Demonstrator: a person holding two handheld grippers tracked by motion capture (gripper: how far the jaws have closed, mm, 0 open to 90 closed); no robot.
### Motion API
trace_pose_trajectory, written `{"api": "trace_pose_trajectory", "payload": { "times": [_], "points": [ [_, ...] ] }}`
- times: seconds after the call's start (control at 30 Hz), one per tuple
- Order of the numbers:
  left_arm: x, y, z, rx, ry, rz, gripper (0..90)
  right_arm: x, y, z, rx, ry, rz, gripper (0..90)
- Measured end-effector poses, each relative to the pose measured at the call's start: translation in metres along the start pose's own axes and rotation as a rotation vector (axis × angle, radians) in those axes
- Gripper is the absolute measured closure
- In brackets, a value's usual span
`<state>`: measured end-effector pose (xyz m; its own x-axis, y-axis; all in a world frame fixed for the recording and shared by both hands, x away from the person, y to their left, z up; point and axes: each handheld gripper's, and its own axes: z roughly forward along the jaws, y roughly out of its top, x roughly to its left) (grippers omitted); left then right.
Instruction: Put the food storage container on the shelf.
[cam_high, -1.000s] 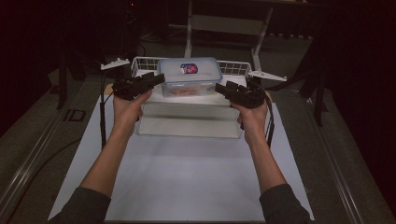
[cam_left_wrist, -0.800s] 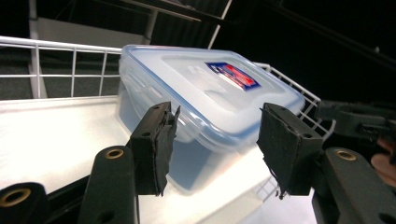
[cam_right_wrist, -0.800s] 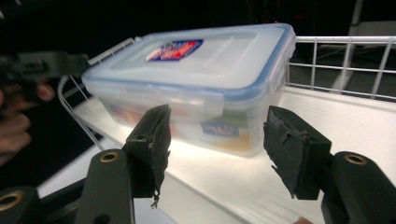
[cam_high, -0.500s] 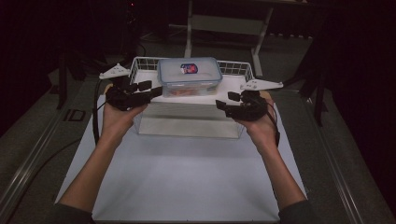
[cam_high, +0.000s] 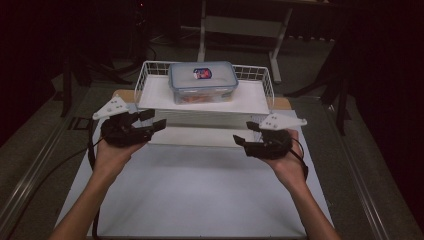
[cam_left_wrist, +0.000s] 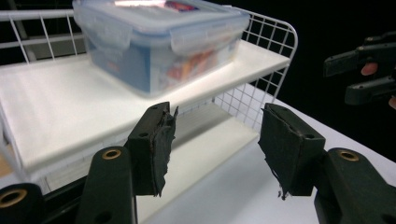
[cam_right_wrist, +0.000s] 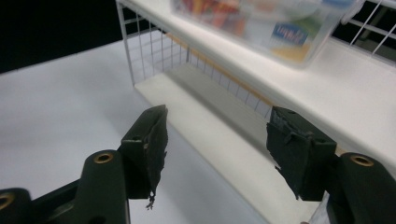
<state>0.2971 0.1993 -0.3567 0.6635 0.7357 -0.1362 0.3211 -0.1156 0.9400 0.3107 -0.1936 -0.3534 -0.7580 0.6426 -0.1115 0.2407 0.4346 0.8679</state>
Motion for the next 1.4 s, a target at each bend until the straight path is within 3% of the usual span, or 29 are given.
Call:
{"api": "trace_pose_trajectory", "payload": {
  "times": [0.23,0.53,0.8,0.97,1.1,1.4],
  "points": [
    [-0.008,-0.036,-0.017,0.014,0.024,0.017,41.9,0.020,-0.039,-0.011,0.006,0.003,-0.020,34.2],
    [-0.014,-0.074,-0.032,0.047,0.055,0.030,40.3,0.028,-0.073,-0.029,-0.026,0.008,0.038,30.4],
    [-0.010,-0.102,-0.039,0.061,0.098,0.011,39.6,0.028,-0.099,-0.041,-0.049,-0.026,0.061,29.5],
    [-0.009,-0.113,-0.040,0.074,0.121,0.019,39.5,0.027,-0.111,-0.044,-0.051,-0.046,0.079,29.1],
    [-0.005,-0.126,-0.043,0.074,0.128,0.013,39.5,0.025,-0.122,-0.050,-0.075,-0.070,0.116,28.4],
    [-0.001,-0.137,-0.039,0.095,0.142,0.019,39.5,0.017,-0.130,-0.051,-0.095,-0.108,0.152,28.0]
  ]
}}
